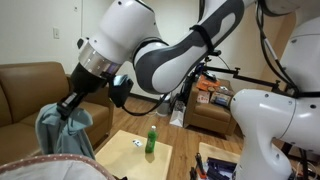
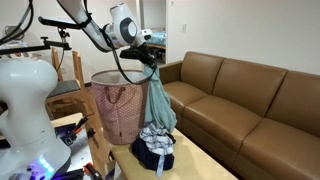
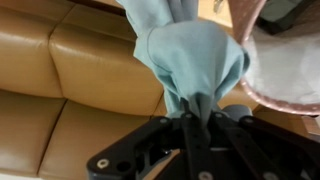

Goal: Pick the grey shirt and put it in the laundry bag

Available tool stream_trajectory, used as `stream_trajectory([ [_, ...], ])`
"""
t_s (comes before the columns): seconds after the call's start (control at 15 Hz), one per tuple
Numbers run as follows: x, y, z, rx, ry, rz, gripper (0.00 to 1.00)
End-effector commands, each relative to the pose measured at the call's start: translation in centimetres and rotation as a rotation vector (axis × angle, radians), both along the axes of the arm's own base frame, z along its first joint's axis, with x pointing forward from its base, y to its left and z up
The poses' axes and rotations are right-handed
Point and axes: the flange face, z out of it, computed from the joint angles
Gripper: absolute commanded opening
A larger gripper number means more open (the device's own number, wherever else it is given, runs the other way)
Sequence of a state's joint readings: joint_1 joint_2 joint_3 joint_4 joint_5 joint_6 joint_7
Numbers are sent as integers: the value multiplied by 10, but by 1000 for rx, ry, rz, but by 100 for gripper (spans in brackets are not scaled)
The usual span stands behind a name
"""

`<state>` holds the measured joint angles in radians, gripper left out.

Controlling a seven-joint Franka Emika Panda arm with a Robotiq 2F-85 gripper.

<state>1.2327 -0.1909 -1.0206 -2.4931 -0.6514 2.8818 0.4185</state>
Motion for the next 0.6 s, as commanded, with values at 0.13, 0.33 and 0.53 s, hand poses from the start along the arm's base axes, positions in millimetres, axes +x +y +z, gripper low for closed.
stream_trajectory([
  [0.13, -24, 20, -4, 28, 141, 54, 6],
  [0.33, -27, 18, 4, 50, 157, 50, 6],
  [0.53, -30, 30, 45, 27, 91, 62, 6],
])
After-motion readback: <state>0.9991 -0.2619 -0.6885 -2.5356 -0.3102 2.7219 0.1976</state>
